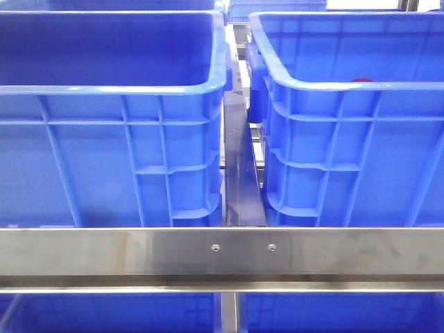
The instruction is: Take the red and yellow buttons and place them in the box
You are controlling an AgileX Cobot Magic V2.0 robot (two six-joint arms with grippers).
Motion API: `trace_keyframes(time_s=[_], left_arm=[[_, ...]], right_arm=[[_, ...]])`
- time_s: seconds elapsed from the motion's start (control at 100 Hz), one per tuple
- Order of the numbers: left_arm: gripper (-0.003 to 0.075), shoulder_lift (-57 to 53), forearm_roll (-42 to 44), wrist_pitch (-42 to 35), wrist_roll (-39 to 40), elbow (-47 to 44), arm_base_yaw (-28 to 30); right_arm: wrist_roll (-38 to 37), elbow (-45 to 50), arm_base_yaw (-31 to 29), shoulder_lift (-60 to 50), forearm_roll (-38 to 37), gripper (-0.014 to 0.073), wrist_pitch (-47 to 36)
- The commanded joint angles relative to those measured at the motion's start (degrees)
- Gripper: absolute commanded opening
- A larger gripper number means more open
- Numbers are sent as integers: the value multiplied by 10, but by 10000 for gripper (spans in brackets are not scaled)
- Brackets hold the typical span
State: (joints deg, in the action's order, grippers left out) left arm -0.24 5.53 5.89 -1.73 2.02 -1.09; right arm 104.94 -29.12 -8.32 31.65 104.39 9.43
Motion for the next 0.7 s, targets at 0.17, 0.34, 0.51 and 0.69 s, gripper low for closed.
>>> trace_keyframes(time_s=[0.17, 0.34, 0.51, 0.69], left_arm=[[-19, -20, -6, -128, 2, -45, 1], [-19, -20, -8, -135, 13, -45, 1], [-19, -20, -8, -135, 13, -45, 1], [-19, -20, -8, -135, 13, -45, 1]], right_arm=[[4, -12, -2, -1, 50, -68, 18], [4, -11, -2, 0, 50, -68, 18], [4, -11, -2, 0, 50, -68, 18], [4, -11, -2, 0, 50, -68, 18]])
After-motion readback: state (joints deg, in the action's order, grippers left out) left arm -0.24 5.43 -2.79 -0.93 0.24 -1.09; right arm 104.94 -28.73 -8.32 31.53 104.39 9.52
